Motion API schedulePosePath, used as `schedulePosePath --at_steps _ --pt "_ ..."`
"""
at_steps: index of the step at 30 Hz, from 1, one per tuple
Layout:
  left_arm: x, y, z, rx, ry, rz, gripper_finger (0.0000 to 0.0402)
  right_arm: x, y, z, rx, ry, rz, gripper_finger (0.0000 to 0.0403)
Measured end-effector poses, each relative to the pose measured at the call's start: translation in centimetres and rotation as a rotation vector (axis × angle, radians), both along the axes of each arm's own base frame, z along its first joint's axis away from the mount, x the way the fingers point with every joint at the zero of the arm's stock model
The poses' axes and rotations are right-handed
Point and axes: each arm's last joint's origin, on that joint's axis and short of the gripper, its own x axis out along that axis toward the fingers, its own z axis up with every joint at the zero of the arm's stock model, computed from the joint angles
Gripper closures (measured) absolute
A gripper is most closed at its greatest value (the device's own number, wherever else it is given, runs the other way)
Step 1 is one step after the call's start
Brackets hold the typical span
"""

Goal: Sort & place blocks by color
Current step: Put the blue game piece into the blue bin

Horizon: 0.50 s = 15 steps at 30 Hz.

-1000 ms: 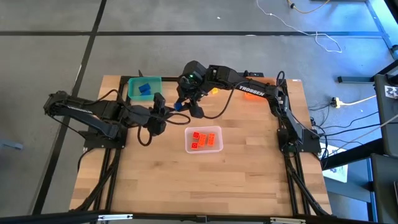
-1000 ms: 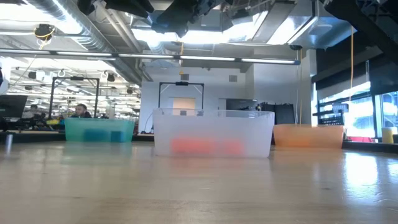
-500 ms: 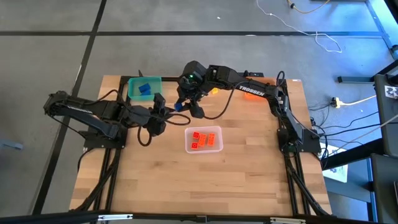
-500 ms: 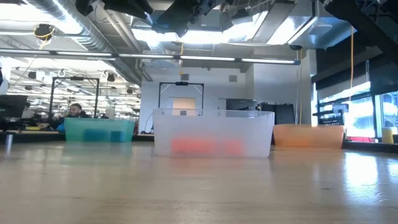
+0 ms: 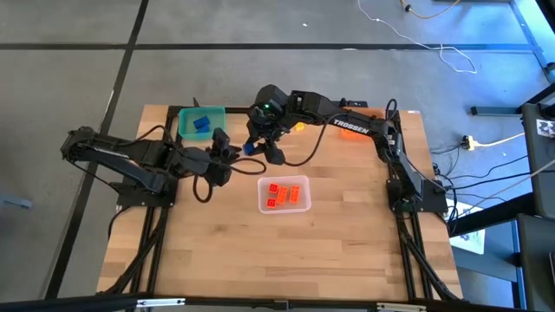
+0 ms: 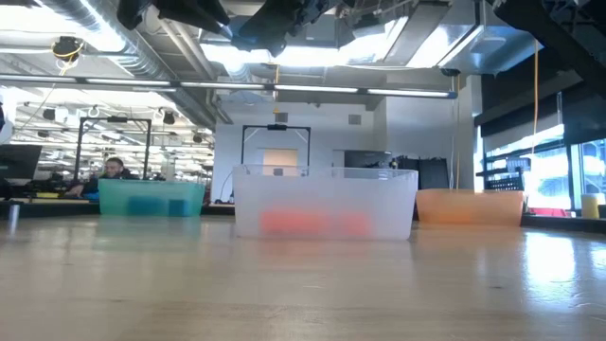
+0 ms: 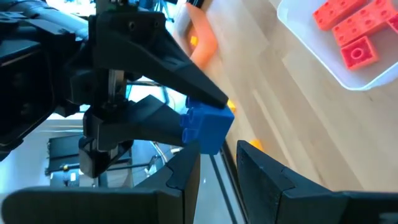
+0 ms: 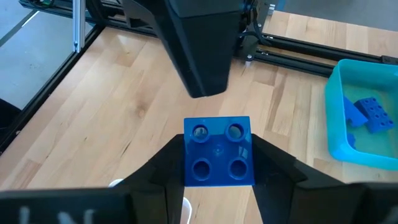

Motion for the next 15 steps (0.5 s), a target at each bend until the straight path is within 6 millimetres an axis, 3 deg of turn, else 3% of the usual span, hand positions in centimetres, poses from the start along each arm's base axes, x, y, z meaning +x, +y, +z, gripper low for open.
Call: schedulePosePath --at_steps 7,15 --pt "-0.16 0.04 -0.26 0.038 0.056 -0.021 0.0301 0.0 0.0 0.0 0.001 0.0 -0.001 0.0263" --pt "-0.39 0.1 -0.58 0.051 0.1 -0.016 0.0247 0.0 0.0 0.0 0.004 0.002 -0.004 0.0263"
